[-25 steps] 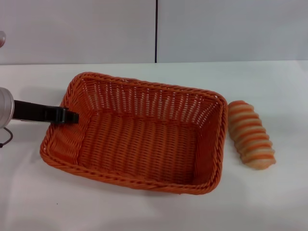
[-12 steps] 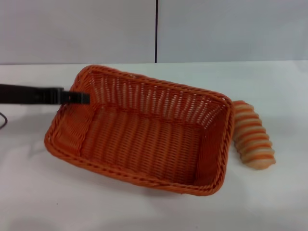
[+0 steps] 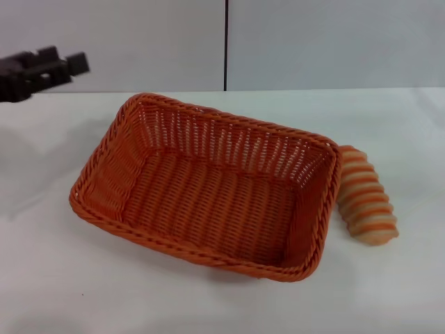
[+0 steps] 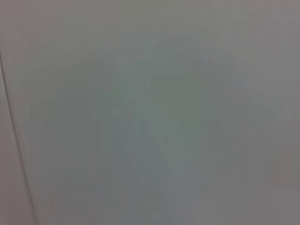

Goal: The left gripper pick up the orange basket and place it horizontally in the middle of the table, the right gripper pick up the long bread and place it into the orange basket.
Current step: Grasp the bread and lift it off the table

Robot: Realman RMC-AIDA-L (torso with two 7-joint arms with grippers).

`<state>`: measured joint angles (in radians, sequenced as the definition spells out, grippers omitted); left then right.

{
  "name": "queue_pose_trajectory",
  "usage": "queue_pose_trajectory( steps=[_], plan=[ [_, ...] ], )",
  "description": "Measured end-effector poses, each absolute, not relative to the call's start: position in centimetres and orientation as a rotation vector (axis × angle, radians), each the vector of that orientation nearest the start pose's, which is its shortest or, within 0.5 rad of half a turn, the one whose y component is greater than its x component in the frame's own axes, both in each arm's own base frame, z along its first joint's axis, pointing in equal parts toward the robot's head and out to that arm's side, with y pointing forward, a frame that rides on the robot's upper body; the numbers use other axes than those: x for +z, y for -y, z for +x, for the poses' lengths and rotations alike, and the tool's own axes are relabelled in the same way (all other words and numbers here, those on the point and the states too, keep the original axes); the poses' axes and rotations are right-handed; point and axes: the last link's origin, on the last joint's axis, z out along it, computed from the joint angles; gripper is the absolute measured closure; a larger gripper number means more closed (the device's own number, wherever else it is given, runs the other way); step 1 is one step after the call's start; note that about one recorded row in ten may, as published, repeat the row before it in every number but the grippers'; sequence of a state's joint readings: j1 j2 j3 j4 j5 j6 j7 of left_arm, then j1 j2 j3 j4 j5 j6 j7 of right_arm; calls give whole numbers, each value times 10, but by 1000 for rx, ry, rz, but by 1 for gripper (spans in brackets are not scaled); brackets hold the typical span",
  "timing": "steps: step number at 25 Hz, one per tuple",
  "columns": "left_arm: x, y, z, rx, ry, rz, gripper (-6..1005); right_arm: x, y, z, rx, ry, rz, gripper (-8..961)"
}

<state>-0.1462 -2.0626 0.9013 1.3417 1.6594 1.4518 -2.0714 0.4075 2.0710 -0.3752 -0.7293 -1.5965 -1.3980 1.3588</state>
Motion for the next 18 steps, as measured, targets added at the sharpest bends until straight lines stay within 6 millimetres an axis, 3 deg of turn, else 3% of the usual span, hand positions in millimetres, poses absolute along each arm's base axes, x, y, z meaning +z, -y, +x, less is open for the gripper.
queue_pose_trajectory(
  steps=[1, 5, 6, 11, 18],
  plan=[
    [114, -297, -262, -908, 908, -2260, 194, 122, -336, 316, 961, -790, -1949, 316],
    [115, -294, -277, -921, 838, -2224, 194, 135, -329, 313, 857, -965, -2014, 316],
    [114, -290, -288, -918, 781, -2193, 194, 143, -325, 309, 778, -1053, -2045, 316],
    [110, -281, -312, -919, 682, -2119, 194, 158, -319, 297, 540, -1214, -2098, 316],
    [113, -263, -332, -963, 577, -2016, 194, 144, -324, 274, 109, -1494, -2220, 316]
  ],
)
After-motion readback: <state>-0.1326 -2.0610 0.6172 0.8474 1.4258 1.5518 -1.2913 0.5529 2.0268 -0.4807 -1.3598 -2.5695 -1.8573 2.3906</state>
